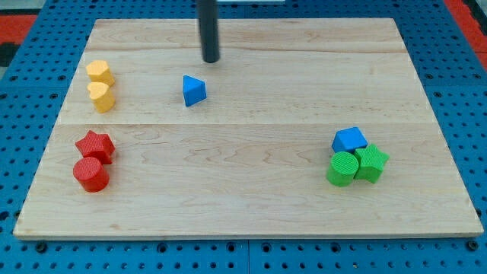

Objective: Place the pointer diagonally to the blue cube

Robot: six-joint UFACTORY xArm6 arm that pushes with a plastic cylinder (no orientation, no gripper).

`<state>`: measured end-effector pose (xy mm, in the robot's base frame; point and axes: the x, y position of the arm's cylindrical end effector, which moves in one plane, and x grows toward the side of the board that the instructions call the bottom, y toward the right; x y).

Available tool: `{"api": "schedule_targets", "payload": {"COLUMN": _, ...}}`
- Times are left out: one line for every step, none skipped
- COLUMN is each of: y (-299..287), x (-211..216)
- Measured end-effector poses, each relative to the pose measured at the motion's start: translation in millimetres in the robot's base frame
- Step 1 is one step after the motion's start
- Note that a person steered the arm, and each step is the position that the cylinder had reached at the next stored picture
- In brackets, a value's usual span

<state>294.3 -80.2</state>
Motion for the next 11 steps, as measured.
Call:
{"api": "schedule_targets", "payload": {"y": -24, "x": 0}}
{"api": "schedule_targets", "payload": {"y": -23, "x": 25}}
{"api": "schedule_targets", "payload": {"y": 10, "x": 43}}
{"api": "schedule_targets", "payload": {"y": 44, "x": 43}}
{"api": "schedule_targets", "payload": {"y": 68, "x": 43}}
{"api": "schedule_targets", "payload": {"y": 85, "x": 43}}
{"api": "schedule_targets", "payload": {"y": 97, "x": 43}}
{"api": "schedule_targets", "payload": {"y": 109, "x": 43}}
{"api": "schedule_targets", "payload": {"y": 117, "x": 43}}
{"api": "schedule_targets", "payload": {"y": 126, "x": 43}}
{"api": "schedule_targets", "payload": {"y": 138, "x": 43}}
